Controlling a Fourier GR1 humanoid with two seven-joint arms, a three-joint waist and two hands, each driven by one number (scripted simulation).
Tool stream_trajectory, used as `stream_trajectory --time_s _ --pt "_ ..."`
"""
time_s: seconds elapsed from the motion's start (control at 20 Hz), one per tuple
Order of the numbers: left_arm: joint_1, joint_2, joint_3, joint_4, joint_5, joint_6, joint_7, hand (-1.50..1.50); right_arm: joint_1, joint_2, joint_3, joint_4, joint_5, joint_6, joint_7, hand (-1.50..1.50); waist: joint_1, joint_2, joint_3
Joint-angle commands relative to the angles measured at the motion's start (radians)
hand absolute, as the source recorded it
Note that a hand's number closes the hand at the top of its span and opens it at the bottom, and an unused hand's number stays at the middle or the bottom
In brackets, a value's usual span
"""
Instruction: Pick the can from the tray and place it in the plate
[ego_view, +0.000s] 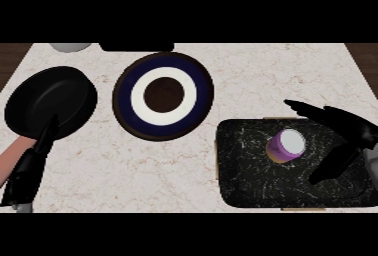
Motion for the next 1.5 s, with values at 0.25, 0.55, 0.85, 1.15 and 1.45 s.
stream_trajectory --time_s 0.25,0.55,0.85,1.15,1.45 --pt "-0.006 -0.037 0.059 0.005 -0.029 -0.046 -0.004 0.00 0.061 0.100 -0.013 -0.015 0.141 0.025 -0.030 -1.50 -0.005 -0.001 0.000" --pt "0.017 -0.067 0.051 -0.064 -0.090 -0.045 0.028 0.00 -0.011 0.161 -0.038 0.080 0.206 0.043 -0.054 -1.50 -0.001 -0.001 0.000" --pt "0.050 -0.080 0.091 -0.008 -0.079 -0.077 -0.056 0.00 -0.008 0.224 -0.057 0.085 0.229 0.023 -0.108 1.50 -0.002 -0.001 0.000" --pt "0.014 -0.119 0.039 -0.038 -0.121 -0.065 -0.025 0.00 -0.210 0.137 -0.043 0.382 0.417 -0.043 -0.382 1.50 0.046 0.013 0.003" --pt "-0.060 -0.089 0.026 -0.012 -0.112 -0.115 -0.049 0.00 -0.365 0.083 0.019 0.488 0.572 -0.164 -0.468 1.50 0.144 0.064 0.007"
